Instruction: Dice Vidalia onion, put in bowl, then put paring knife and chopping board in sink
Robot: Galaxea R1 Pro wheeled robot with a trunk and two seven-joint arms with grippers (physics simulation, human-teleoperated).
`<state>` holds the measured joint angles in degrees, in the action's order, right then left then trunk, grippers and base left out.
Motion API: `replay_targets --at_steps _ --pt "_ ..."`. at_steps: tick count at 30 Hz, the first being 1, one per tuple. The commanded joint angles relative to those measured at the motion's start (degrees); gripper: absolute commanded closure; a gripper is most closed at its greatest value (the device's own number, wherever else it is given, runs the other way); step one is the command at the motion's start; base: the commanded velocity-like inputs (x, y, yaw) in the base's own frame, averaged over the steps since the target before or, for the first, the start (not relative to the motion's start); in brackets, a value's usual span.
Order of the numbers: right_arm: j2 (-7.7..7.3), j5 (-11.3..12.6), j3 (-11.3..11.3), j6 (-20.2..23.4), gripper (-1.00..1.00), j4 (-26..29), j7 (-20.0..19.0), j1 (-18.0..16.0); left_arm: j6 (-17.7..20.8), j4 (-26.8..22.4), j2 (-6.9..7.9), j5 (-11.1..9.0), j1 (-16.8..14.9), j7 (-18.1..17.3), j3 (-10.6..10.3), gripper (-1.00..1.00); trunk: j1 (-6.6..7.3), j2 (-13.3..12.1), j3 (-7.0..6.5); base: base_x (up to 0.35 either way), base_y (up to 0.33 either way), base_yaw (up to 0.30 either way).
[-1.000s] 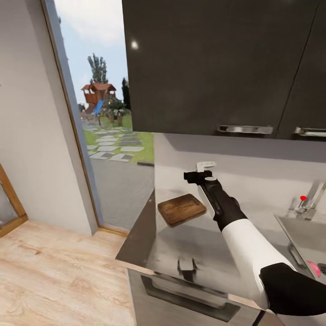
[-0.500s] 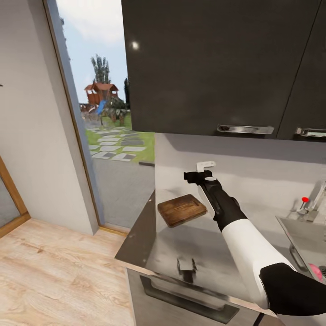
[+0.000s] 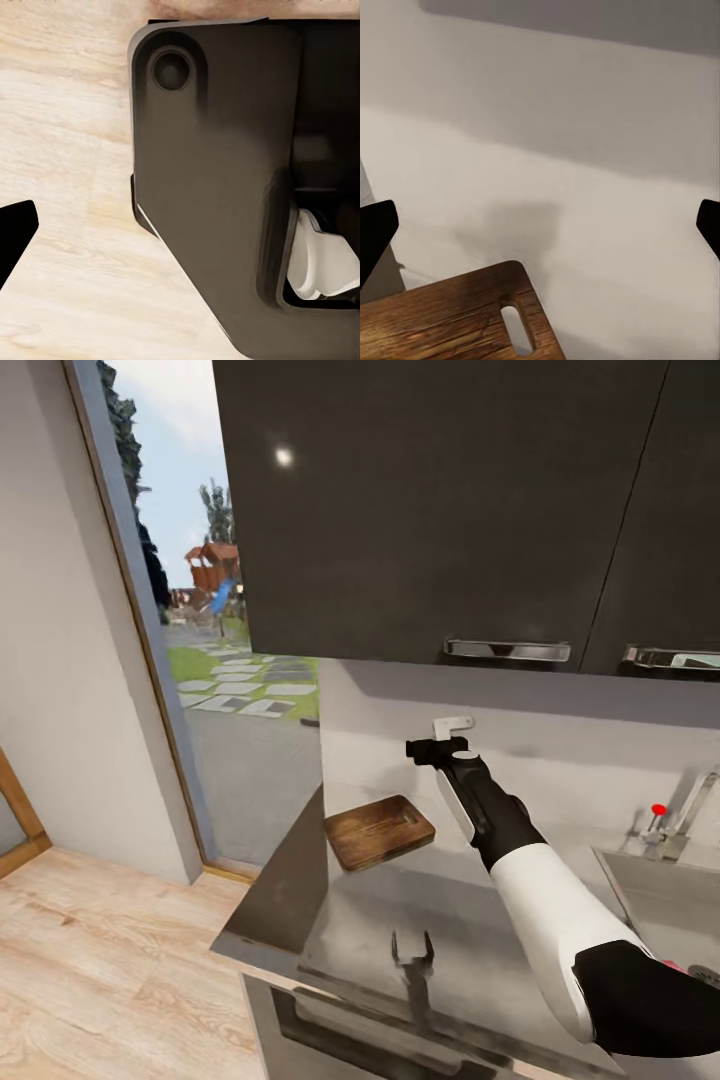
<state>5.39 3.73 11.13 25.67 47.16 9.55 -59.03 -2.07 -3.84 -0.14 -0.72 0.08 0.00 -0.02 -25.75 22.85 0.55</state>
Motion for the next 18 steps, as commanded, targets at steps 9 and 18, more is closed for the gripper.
replay_targets --at_steps 9,18 --pt "-0.03 0.71 0.19 0.26 -1.0 -2.68 0.45 0.05 -0.12 -0.03 -0.03 -0.07 0.01 0.0 0.02 -1.0 -0.03 0.07 0.06 0.08 -0.004 0.0" --pt "-0.03 0.83 0.04 6.41 -1.0 -7.99 0.69 -0.13 -0.13 -0.03 -0.03 -0.07 0.01 0.0 0.02 -1.0 -0.03 0.07 0.06 0.151 0.0 0.0"
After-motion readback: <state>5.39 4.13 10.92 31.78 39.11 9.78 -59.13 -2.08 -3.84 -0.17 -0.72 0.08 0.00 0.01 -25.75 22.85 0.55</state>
